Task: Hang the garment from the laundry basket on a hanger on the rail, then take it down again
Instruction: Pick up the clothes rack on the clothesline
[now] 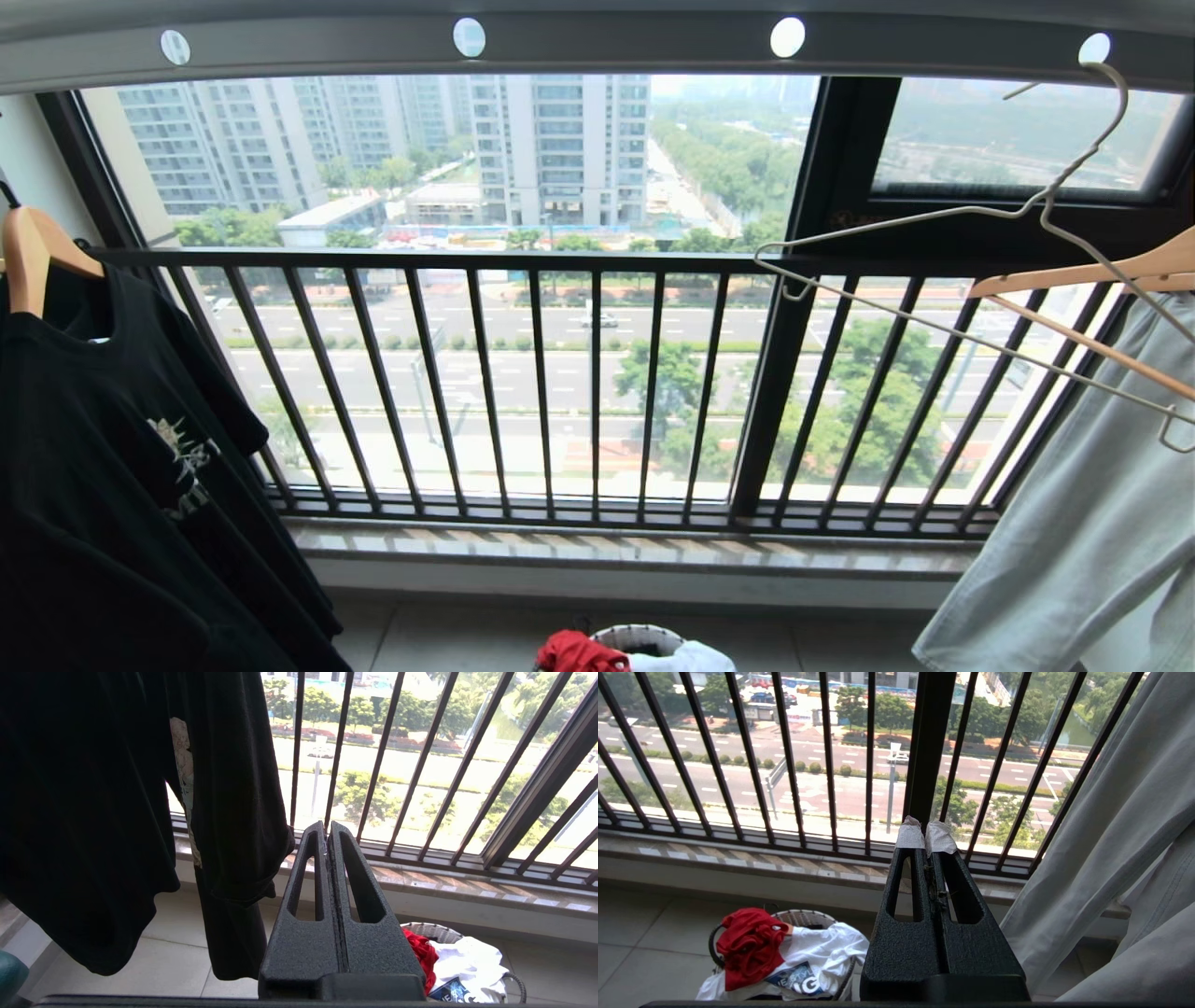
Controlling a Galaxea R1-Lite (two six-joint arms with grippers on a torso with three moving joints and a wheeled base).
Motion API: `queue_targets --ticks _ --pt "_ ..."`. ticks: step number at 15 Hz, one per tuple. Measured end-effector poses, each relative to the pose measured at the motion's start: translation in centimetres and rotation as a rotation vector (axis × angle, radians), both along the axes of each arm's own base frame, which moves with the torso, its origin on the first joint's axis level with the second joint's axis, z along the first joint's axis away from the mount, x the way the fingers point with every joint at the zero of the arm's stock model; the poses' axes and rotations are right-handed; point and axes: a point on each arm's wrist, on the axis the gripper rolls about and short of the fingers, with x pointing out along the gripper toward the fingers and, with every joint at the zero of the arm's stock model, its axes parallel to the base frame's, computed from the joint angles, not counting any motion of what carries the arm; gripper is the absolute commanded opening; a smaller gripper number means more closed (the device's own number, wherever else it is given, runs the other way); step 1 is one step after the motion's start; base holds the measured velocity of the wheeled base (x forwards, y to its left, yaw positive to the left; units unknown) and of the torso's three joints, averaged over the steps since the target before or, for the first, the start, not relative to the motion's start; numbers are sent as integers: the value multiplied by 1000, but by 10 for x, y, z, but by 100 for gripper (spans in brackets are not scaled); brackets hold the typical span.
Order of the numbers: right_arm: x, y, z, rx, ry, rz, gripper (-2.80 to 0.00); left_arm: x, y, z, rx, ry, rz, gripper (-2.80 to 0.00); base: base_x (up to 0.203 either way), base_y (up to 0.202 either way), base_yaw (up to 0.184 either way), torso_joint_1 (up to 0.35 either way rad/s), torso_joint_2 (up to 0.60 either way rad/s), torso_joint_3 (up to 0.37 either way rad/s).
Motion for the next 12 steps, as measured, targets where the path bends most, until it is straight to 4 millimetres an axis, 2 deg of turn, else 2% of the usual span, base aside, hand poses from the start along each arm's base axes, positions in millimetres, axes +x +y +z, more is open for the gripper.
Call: queue_targets --ticks 12 --pt "0 -1 0 62 1 -36 -280 0 0 0 0 0 0 -280 0 0 0 0 0 0"
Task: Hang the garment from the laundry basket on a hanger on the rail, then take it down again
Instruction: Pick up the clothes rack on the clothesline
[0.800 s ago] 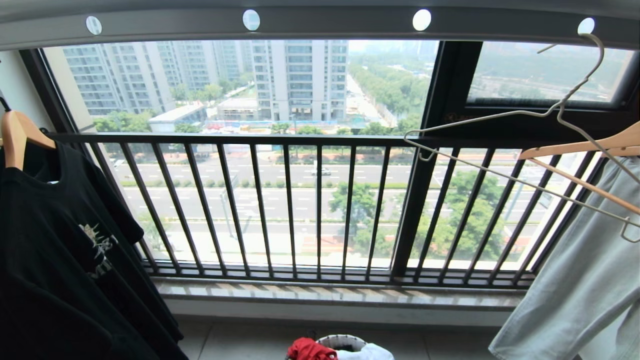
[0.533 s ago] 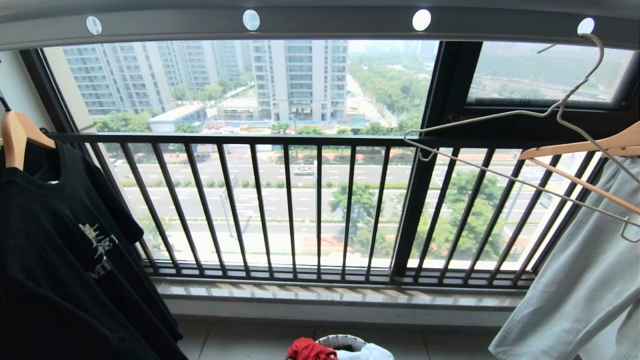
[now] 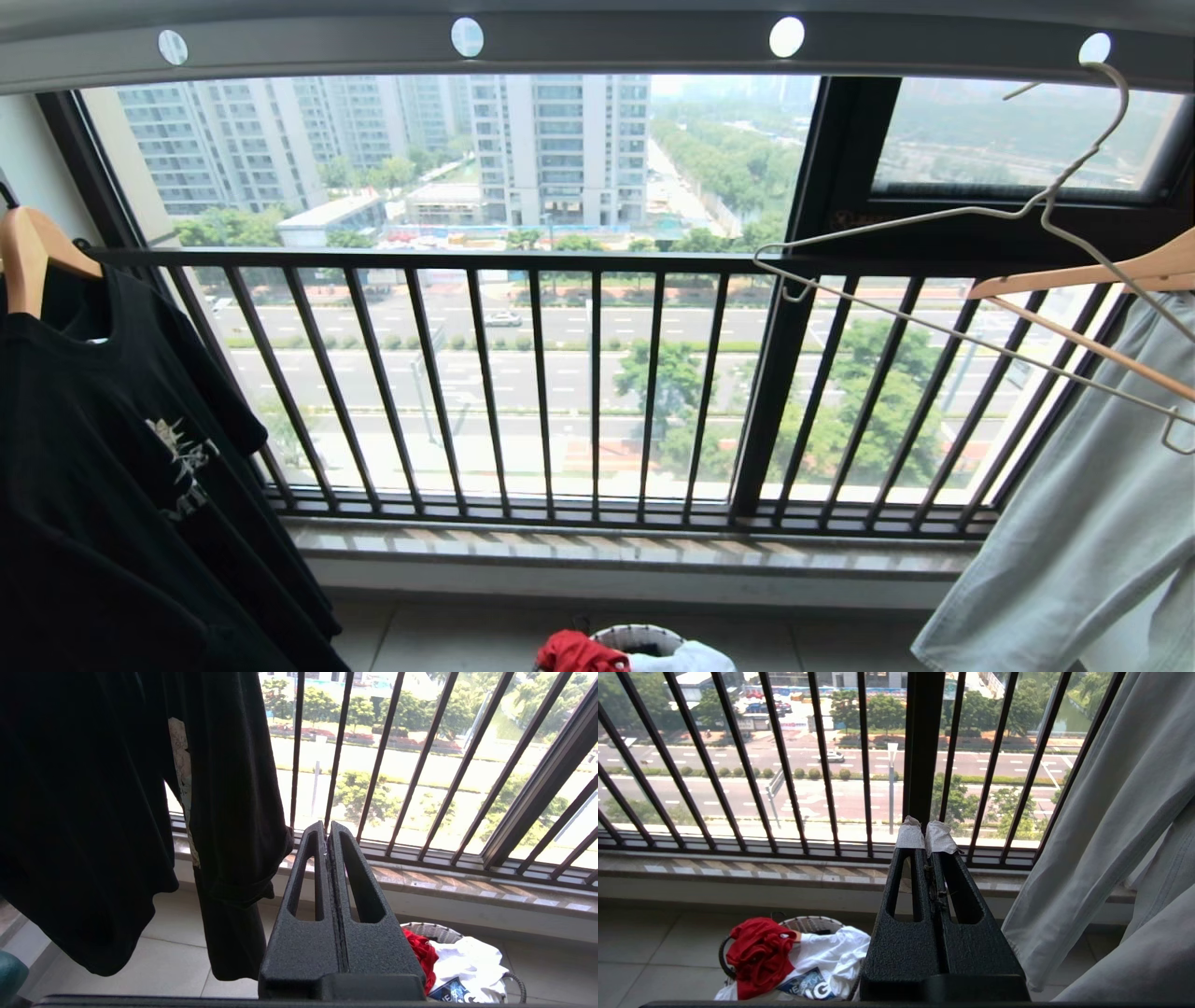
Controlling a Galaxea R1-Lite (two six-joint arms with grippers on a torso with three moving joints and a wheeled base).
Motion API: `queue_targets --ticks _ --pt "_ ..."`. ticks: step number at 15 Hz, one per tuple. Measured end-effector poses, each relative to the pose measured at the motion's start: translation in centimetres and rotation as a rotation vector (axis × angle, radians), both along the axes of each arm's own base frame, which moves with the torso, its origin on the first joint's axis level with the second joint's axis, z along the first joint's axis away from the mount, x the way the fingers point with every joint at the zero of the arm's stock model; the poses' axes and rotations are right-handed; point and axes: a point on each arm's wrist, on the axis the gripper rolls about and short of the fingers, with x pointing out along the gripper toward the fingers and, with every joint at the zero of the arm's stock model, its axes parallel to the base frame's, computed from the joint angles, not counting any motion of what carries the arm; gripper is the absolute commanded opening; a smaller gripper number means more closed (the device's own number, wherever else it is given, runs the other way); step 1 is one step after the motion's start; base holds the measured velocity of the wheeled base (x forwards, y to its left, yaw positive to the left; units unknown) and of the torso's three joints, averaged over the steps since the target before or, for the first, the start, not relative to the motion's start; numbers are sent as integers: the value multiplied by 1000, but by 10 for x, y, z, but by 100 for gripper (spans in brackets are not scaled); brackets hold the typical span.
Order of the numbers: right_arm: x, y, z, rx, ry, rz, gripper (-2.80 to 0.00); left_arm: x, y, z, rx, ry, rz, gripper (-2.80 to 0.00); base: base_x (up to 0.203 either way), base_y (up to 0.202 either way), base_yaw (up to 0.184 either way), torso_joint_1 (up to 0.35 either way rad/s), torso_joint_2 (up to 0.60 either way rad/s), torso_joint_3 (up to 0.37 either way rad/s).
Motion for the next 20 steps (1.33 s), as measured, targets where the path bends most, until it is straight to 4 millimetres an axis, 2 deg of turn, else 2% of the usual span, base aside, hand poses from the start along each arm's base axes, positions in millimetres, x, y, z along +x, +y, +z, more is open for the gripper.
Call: queue_targets --ticks 16,20 --pt "0 0 1 -7 -3 -7 -280 0 0 0 0 0 0 -280 0 0 0 0 0 0" --pt "-9 -1 29 -8 -18 -39 -280 0 0 0 0 0 0 -280 0 0 0 0 0 0"
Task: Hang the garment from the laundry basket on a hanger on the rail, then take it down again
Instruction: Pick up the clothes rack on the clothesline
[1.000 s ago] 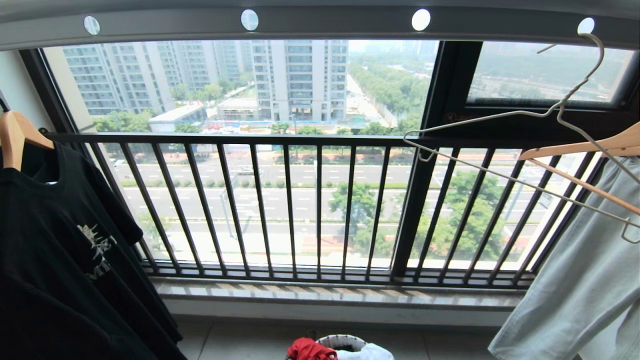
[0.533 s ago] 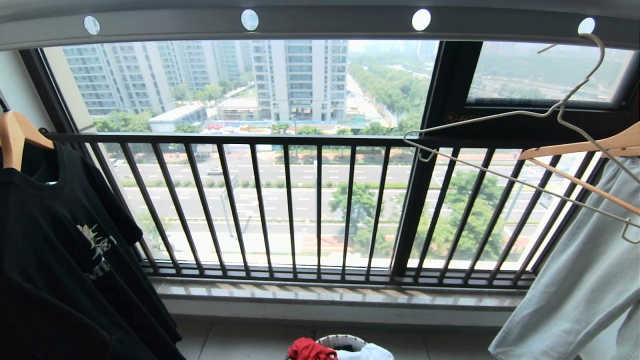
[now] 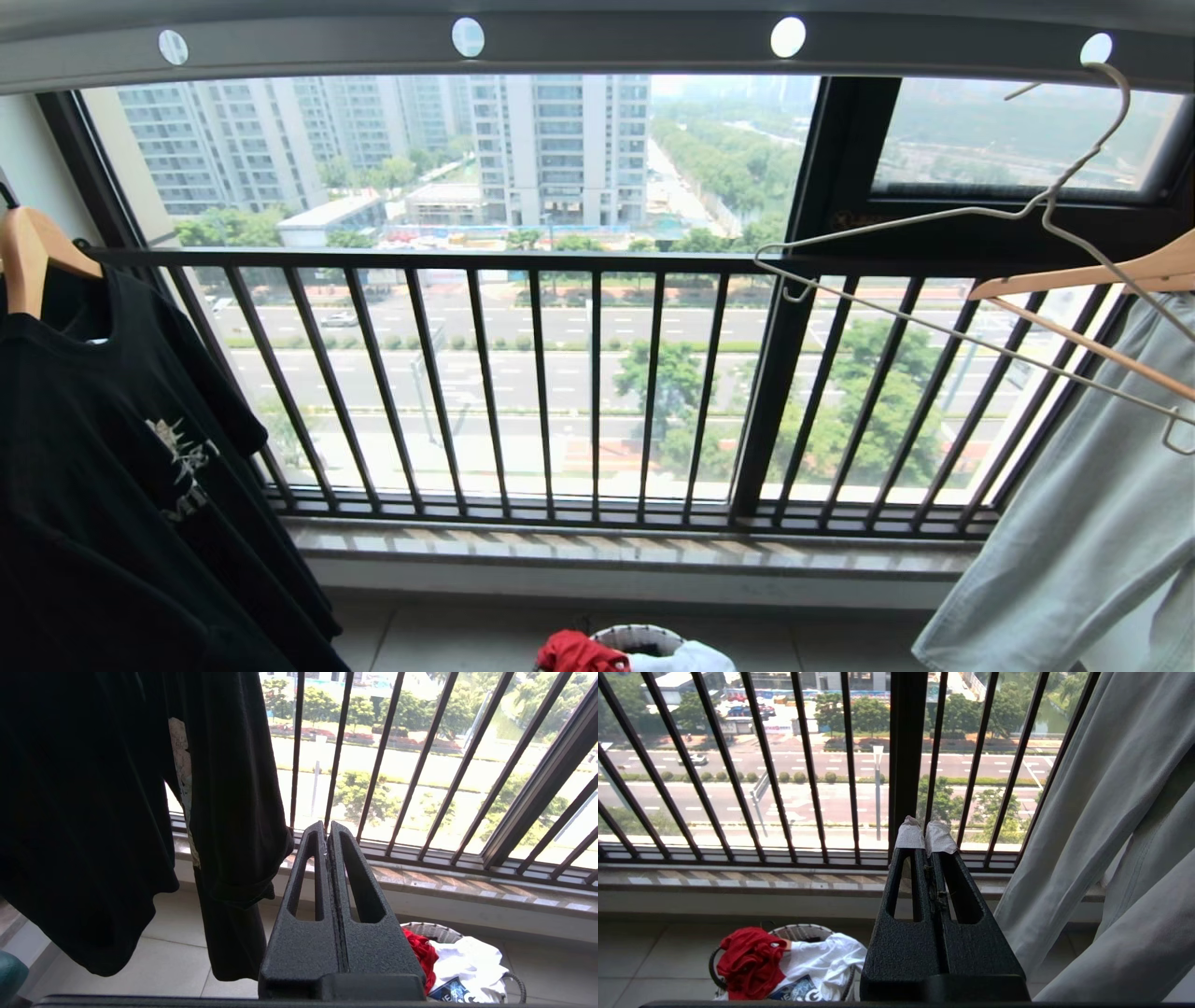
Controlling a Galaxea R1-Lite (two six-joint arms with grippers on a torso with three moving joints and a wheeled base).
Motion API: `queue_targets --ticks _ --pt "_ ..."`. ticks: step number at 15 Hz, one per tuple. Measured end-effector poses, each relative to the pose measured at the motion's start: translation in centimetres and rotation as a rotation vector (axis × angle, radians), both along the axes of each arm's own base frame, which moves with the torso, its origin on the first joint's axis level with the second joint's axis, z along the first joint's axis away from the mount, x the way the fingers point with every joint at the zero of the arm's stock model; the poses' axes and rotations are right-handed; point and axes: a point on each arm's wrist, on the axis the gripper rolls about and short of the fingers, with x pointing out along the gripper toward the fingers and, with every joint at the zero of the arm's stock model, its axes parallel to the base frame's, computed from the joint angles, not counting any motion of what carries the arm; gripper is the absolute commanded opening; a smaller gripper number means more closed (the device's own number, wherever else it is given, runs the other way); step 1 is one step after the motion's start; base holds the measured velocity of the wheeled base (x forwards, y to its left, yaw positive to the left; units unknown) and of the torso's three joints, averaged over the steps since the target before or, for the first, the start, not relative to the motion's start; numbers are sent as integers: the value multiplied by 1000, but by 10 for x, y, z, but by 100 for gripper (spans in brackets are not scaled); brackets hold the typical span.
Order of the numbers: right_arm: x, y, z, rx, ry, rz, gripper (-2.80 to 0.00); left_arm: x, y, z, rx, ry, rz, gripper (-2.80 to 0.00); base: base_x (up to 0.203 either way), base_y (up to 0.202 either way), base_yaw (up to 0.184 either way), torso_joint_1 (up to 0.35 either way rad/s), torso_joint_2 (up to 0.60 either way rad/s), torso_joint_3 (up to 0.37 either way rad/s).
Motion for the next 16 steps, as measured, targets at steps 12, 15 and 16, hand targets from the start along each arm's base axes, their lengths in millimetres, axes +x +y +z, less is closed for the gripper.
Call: queue_targets --ticks 12,15,16 --pt "19 -1 147 0 6 -17 -280 0 0 0 0 -1 0 -280 0 0 0 0 0 0" --pt "35 -1 180 -16 85 -11 -280 0 0 0 0 -1 0 -280 0 0 0 0 0 0" --pt "43 0 189 -24 108 -6 -280 0 0 0 0 -1 0 -280 0 0 0 0 0 0"
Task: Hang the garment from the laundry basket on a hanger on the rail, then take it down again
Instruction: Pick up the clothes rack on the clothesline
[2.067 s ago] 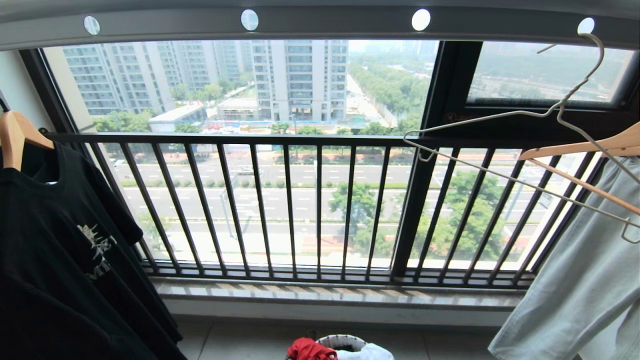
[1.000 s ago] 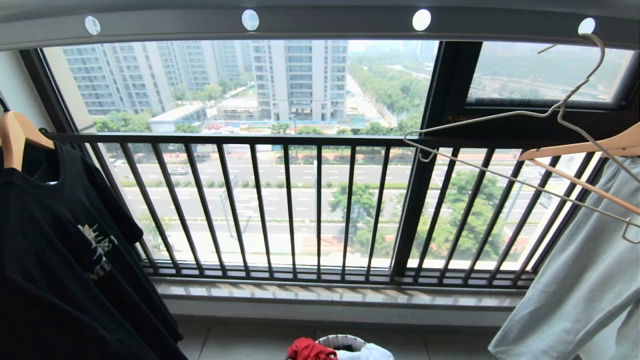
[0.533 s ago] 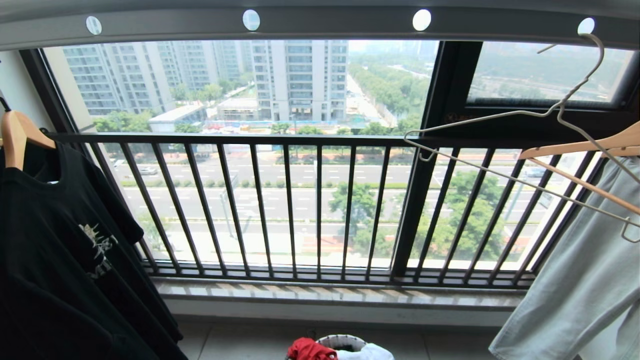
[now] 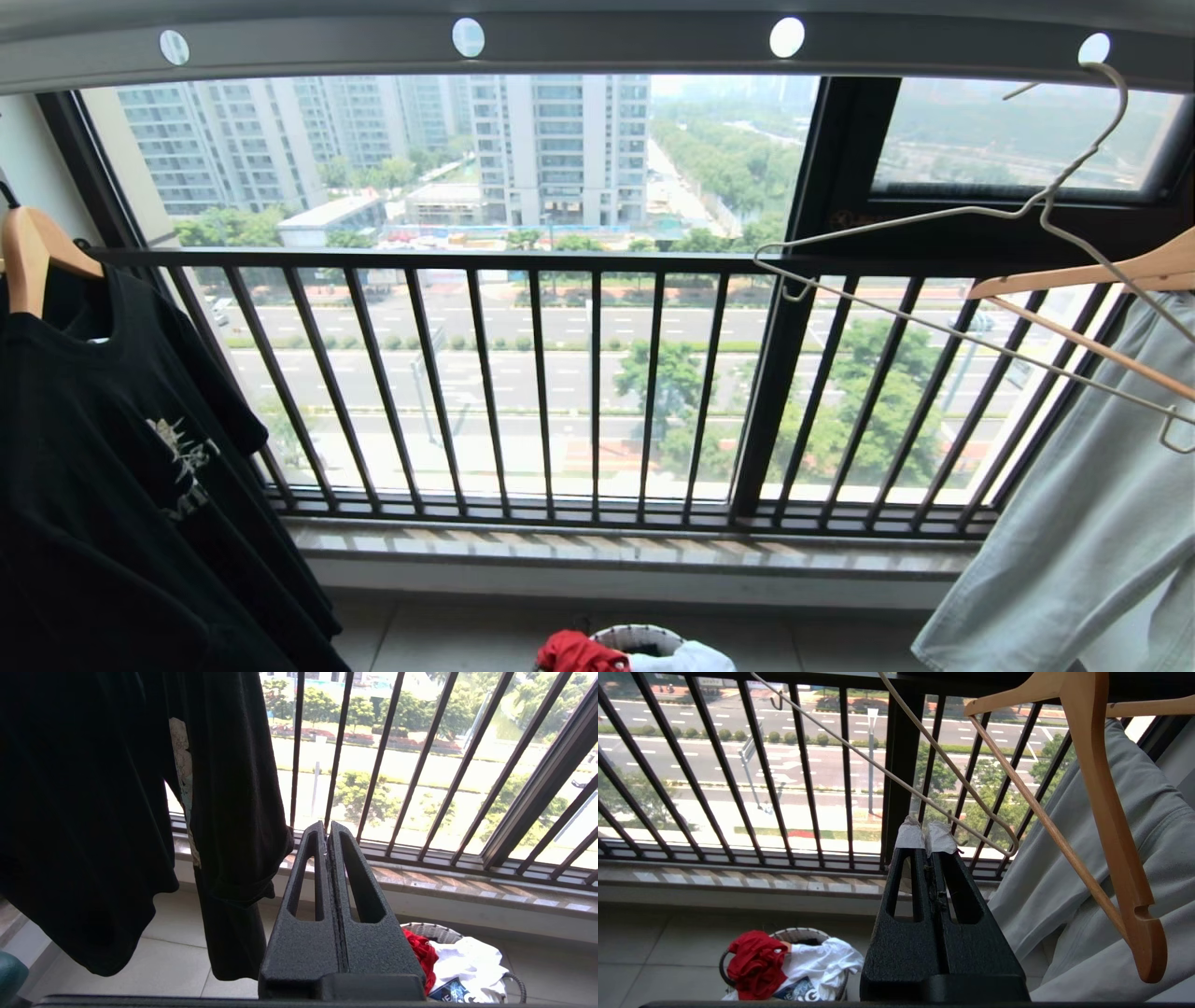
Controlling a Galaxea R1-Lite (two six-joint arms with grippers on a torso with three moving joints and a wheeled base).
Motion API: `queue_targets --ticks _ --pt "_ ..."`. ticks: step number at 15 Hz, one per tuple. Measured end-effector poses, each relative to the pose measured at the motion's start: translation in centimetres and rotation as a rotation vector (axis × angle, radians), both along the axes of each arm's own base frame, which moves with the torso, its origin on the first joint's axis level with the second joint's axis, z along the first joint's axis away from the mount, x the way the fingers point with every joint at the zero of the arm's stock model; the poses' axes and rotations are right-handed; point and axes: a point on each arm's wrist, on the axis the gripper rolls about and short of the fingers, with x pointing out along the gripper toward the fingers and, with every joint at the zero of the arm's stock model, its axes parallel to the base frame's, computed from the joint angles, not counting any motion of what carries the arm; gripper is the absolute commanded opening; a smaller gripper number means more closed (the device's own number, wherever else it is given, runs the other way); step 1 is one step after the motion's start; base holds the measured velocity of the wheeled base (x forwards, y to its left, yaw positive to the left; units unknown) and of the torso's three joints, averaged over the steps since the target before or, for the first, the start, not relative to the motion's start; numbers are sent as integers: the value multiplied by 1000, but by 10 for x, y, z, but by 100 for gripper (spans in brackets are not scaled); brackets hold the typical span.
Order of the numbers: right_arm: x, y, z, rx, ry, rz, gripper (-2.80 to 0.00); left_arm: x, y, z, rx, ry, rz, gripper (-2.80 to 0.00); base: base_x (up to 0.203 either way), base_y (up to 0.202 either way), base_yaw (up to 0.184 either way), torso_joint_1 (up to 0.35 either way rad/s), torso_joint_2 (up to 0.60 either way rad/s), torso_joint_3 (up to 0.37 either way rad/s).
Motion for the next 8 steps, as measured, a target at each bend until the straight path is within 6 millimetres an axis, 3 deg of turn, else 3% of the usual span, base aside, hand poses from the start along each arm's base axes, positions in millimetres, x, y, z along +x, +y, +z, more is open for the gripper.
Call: queue_targets --ticks 3,8 --pt "23 0 30 -39 46 11 -280 0 0 0 0 0 0 -280 0 0 0 0 0 0" --pt "53 1 64 -132 186 76 -280 0 0 0 0 0 0 -280 0 0 0 0 0 0"
